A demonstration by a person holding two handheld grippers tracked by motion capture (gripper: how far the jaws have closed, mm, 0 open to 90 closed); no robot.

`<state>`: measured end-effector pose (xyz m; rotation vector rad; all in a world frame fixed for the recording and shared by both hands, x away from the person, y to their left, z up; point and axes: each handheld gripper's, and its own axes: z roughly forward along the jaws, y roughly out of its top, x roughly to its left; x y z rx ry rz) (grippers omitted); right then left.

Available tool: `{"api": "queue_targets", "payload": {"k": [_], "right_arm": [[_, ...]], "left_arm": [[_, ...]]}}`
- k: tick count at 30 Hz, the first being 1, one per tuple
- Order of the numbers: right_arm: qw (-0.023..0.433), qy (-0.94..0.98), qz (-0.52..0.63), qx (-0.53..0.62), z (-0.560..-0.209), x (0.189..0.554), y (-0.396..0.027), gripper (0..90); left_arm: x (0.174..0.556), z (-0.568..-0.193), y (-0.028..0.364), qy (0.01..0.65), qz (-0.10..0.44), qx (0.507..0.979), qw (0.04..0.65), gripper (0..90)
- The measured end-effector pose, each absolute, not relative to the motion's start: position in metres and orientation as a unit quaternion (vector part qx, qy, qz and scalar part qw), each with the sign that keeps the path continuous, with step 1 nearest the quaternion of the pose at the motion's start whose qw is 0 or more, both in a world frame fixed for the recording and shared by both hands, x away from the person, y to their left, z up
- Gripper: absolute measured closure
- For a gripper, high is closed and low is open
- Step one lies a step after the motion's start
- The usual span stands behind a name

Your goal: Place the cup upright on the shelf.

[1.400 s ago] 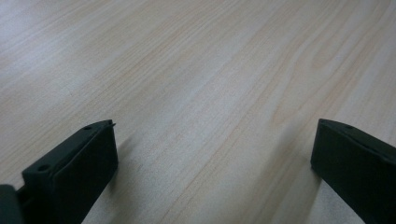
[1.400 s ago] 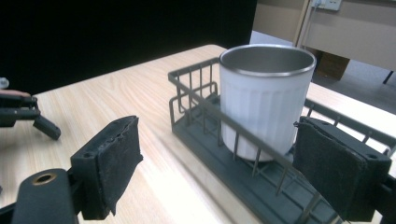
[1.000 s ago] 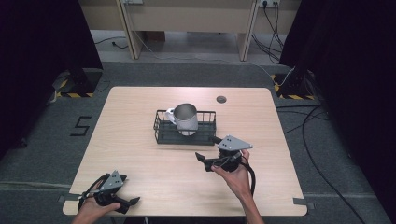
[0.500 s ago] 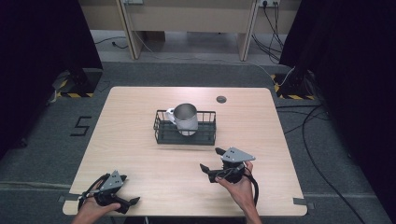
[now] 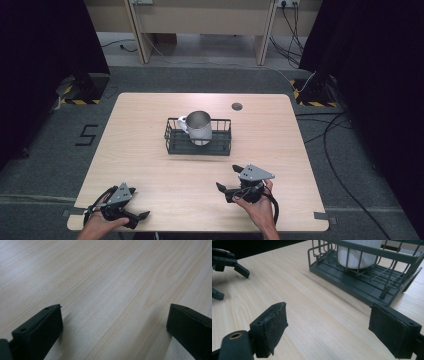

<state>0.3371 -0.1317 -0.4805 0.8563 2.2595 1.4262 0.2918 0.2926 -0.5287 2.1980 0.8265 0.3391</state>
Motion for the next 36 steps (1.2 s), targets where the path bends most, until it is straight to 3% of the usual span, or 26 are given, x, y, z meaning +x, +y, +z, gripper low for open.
{"api": "queue_targets", "payload": {"k": [36], "right_arm": [[0.164, 0.805, 0.471, 0.322, -0.501, 0.304, -0.144, 15.1]], "left_arm": [[0.292, -0.529, 0.293, 0.323, 0.133, 0.859, 0.375, 0.0]]}}
